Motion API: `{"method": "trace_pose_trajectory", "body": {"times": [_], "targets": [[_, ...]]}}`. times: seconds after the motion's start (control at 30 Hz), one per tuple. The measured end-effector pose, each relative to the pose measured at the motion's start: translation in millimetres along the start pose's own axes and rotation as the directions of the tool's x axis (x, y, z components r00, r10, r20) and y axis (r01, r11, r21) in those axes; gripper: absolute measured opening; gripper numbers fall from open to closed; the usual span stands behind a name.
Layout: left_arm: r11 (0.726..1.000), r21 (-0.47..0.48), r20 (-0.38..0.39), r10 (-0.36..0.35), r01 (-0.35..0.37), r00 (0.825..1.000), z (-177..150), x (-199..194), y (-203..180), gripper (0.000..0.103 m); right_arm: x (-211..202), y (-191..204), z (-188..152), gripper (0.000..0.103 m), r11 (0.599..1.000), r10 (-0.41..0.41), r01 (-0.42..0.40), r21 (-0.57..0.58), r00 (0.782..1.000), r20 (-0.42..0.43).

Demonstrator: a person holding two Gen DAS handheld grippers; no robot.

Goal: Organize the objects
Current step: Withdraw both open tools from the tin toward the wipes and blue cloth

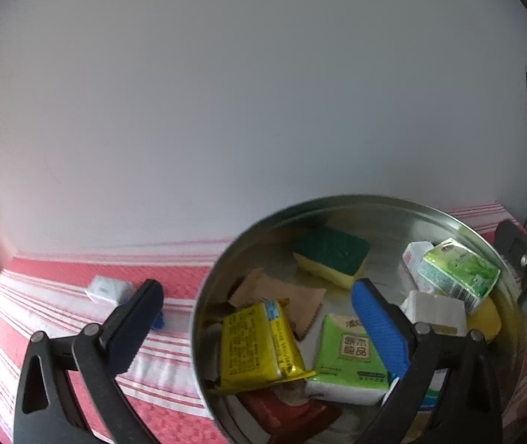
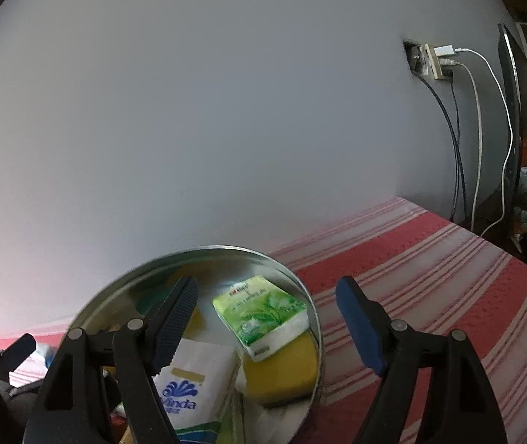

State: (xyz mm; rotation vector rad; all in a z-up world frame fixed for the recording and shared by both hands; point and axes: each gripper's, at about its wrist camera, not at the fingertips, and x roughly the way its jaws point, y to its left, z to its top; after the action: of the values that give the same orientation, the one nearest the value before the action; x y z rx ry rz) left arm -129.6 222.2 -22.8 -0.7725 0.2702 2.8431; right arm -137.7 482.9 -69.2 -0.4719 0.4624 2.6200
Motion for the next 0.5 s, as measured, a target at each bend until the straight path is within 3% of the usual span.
{"method": "trace_pose_trajectory", "body": {"times": [0.13,0.5], "targets": [[0.998,0.04,0.068,0.048,-0.05,0.997,-3.3,-10.0,-2.3,0.102,-0.1,-3.6,-4.1,0.079,0.999,0.022,-0.023,0.032,0.999,0.027],[0.998,0.047,0.065,0.027,-0.03,0.998,-9.5,-13.4,0.6,0.102,-0.1,-3.3,-7.5,0.079,0.999,-0.051,0.051,0.013,0.998,0.043]]}}
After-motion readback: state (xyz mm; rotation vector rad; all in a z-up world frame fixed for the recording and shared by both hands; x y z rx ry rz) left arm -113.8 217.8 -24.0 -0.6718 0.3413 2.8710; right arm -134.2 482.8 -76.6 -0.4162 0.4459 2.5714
